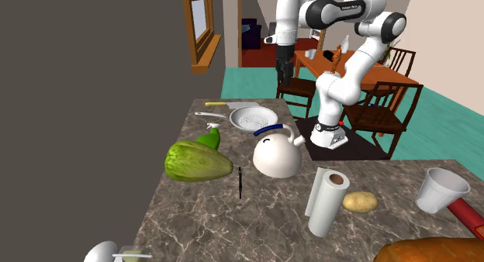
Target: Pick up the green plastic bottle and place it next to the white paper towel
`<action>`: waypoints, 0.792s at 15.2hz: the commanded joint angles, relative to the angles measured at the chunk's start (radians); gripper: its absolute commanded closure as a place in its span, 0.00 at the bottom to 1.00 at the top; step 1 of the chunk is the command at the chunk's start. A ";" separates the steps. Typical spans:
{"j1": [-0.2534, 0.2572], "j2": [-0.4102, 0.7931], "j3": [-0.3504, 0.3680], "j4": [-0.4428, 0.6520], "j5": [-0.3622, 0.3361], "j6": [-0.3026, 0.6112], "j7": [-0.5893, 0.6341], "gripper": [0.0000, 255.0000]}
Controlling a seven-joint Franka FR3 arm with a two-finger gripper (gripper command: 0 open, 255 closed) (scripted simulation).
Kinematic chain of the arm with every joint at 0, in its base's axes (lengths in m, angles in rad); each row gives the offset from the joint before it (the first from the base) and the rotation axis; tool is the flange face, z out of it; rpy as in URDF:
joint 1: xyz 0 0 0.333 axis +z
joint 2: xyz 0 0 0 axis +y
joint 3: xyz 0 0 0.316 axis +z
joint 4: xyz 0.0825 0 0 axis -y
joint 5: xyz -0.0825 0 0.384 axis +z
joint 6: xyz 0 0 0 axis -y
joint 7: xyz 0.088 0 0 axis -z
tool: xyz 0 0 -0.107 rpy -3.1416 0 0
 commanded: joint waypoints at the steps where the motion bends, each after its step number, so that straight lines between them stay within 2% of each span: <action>1: 0.000 0.000 0.000 0.000 0.000 0.000 0.000 0.00; 7: 0.049 0.185 -0.122 0.037 -0.065 0.137 -0.311 0.00; 12: 0.097 0.373 -0.206 0.116 -0.075 0.237 -0.565 0.00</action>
